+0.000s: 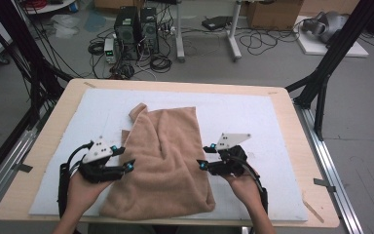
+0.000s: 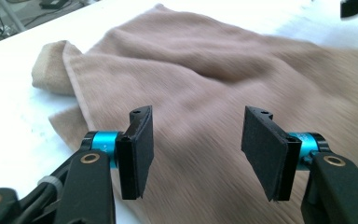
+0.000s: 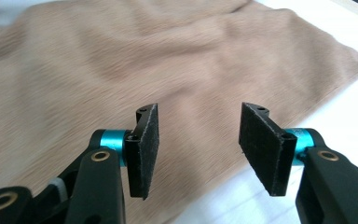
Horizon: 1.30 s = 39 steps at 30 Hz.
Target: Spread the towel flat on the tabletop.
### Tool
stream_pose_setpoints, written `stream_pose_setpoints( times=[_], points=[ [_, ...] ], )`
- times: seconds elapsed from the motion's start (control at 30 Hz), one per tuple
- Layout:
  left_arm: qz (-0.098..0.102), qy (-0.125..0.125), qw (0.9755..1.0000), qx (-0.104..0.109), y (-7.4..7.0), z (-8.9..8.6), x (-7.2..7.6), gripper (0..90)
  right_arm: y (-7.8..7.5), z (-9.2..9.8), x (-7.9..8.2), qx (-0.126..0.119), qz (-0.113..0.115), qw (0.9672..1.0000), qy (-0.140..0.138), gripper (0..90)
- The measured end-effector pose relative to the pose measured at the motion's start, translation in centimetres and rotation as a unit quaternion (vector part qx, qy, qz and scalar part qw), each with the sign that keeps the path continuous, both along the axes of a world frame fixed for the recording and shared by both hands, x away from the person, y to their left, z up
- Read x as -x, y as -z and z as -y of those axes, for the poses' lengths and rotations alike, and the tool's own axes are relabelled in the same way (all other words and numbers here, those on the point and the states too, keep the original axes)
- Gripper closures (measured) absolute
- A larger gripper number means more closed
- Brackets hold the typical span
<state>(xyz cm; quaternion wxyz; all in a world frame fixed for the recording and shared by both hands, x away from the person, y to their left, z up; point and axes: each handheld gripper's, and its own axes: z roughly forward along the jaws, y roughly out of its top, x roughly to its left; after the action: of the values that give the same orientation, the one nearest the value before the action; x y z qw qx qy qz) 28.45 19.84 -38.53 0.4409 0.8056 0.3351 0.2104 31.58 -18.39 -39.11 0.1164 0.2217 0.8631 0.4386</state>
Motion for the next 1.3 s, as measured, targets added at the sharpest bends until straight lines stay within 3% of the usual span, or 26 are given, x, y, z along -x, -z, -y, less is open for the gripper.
stream_pose_setpoints(
  times=[0.07,0.1,0.2,0.33,0.43,0.57,0.7,0.83,0.9,1.07,1.3],
  points=[
    [0.004,-0.007,1.0,0.001,0.3,0.4,-1.5,43.2,0.3,-0.4,-1.3,0.005,0.001,0.9998,0.017,45.7],
    [0.007,-0.013,0.9998,-0.01,0.5,0.6,-2.2,43.7,0.5,-0.7,-1.9,0.006,-0.001,0.9997,0.025,45.3],
    [-0.01,-0.018,0.9995,-0.024,1.3,1.1,-4.0,43.4,1.3,-1.4,-3.5,0.011,-0.012,0.9992,0.036,44.2],
    [-0.039,-0.018,0.9989,-0.02,2.4,1.5,-5.5,44.3,2.6,-2.2,-4.8,0.024,-0.027,0.9986,0.04,46.7],
    [-0.067,-0.01,0.9967,-0.044,3.4,1.7,-6.4,46.8,3.9,-2.1,-5.7,0.041,-0.046,0.9967,0.053,49.0],
    [-0.1,-0.006,0.9945,-0.032,4.3,1.9,-7.0,52.3,4.7,-2.4,-6.1,0.06,-0.058,0.9952,0.05,55.9],
    [-0.108,0.006,0.9937,-0.029,4.5,2.0,-7.0,66.5,4.7,-2.6,-6.0,0.064,-0.068,0.9948,0.04,70.6],
    [-0.095,0.007,0.9946,-0.04,3.9,1.9,-6.4,81.0,4.5,-2.3,-6.0,0.073,-0.073,0.9941,0.032,85.6],
    [-0.088,0.008,0.9951,-0.045,3.5,1.7,-6.0,84.4,4.3,-2.1,-5.7,0.085,-0.067,0.9936,0.032,86.1],
    [-0.075,0.011,0.9966,-0.033,2.7,0.4,-4.3,85.3,3.2,-1.0,-4.4,0.074,-0.051,0.9955,0.031,86.5],
    [-0.06,0.016,0.9981,-0.007,2.3,-1.0,-1.6,85.3,2.0,1.9,-0.8,0.065,-0.041,0.9964,0.036,86.5]
  ],
)
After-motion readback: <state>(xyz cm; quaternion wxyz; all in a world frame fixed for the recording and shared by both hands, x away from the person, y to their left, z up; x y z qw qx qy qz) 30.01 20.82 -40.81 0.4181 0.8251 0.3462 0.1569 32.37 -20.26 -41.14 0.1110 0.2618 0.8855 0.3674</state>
